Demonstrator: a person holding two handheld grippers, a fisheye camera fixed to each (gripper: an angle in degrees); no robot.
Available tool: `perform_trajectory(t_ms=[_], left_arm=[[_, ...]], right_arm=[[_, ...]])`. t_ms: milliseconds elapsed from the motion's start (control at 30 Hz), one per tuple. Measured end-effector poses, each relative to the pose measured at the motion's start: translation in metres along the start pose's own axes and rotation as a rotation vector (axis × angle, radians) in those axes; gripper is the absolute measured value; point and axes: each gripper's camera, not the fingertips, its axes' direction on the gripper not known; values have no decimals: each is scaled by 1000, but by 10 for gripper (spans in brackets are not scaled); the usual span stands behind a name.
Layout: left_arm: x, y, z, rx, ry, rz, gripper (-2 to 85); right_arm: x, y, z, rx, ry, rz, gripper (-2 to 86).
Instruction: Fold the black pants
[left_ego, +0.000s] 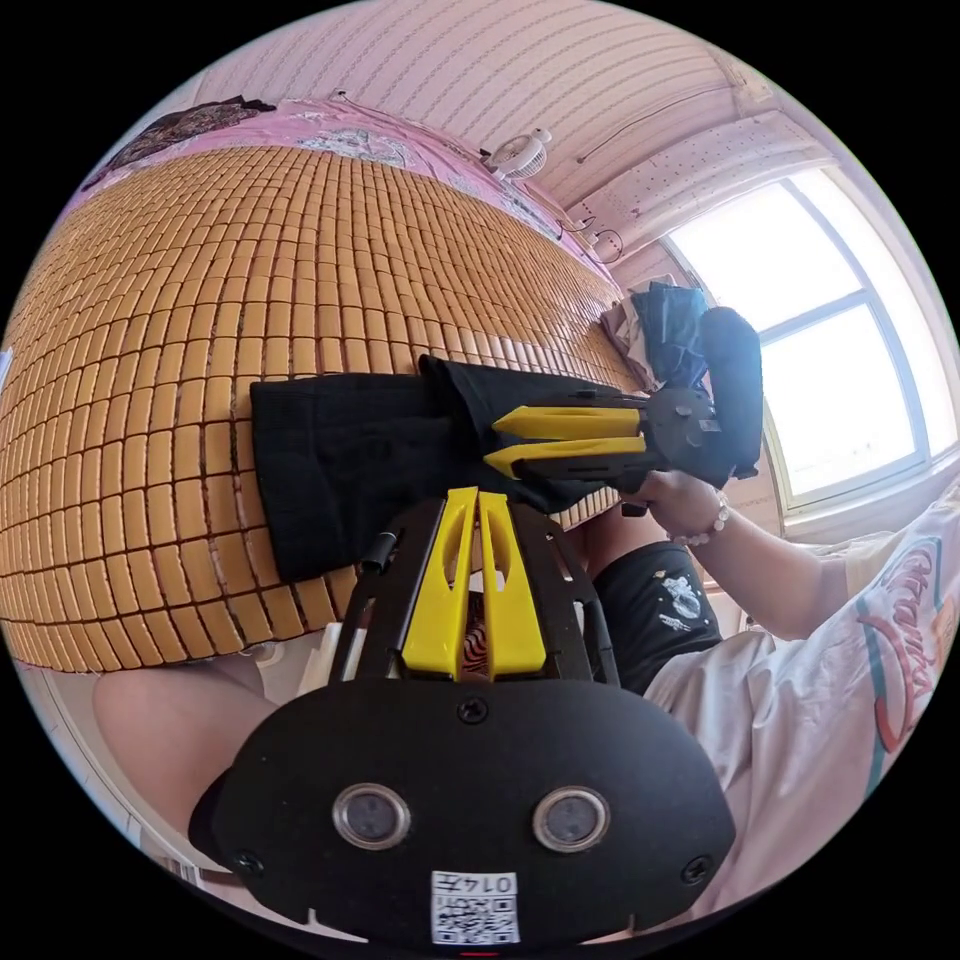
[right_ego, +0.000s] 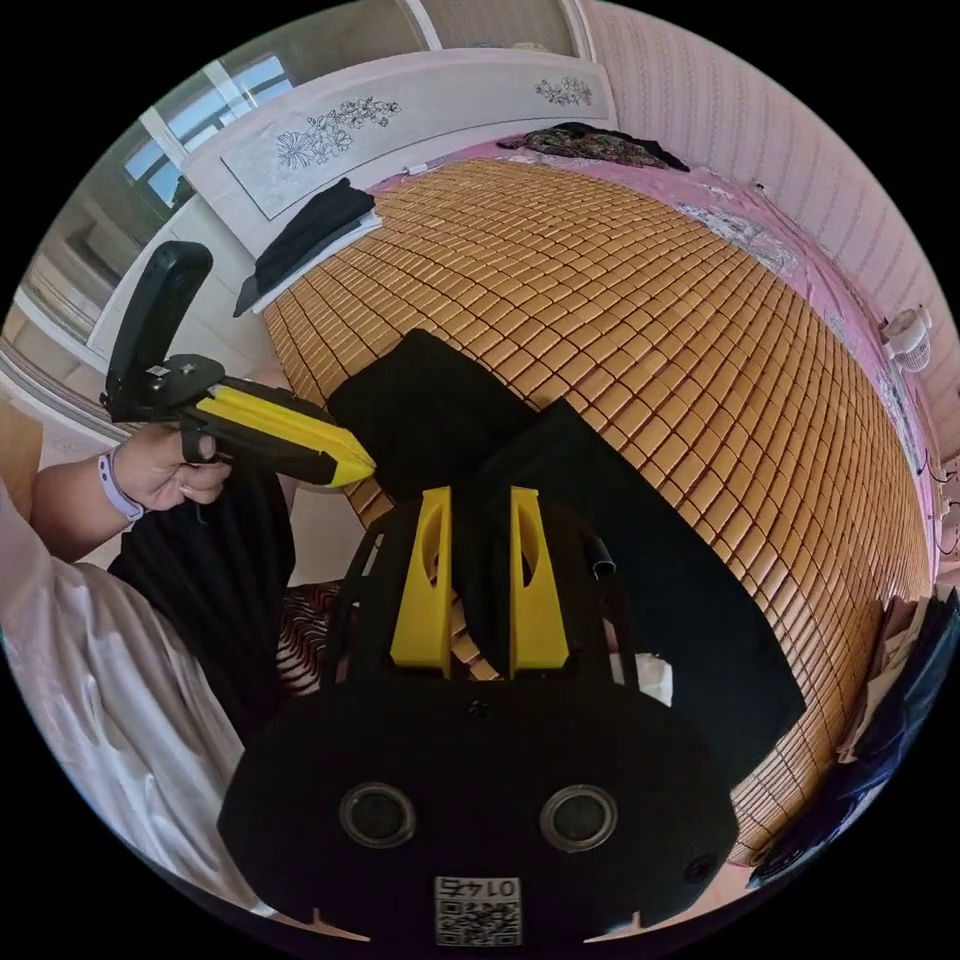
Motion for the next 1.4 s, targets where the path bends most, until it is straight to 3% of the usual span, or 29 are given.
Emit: perform_trajectory(t_ms=[133,267,500,667,800,1167,1400], left_arm=[[-2,4,1,7,0,-4,-10],[0,7,9,1,26,0,-10],[12,11,10,7,11,40,-10],[12,10,12,12,6,32,-9],[15,5,18,24,-15,37,0],[34,-5,33,19,-63,50,56],[44,-9,57,-14,-105,33,64]], right_arm=[[7,-23,12,-77,23,-15,48],[34,-30,-16,9,-76,54,13],[53,-49,-46,232,-79,193,17],[47,-78,30,-71,-172,92,56],[51,-85,23,-44,-181,52,65],[98,-113,1,-26,-489,104,81],[101,-152,30,-94,-257,221,80]])
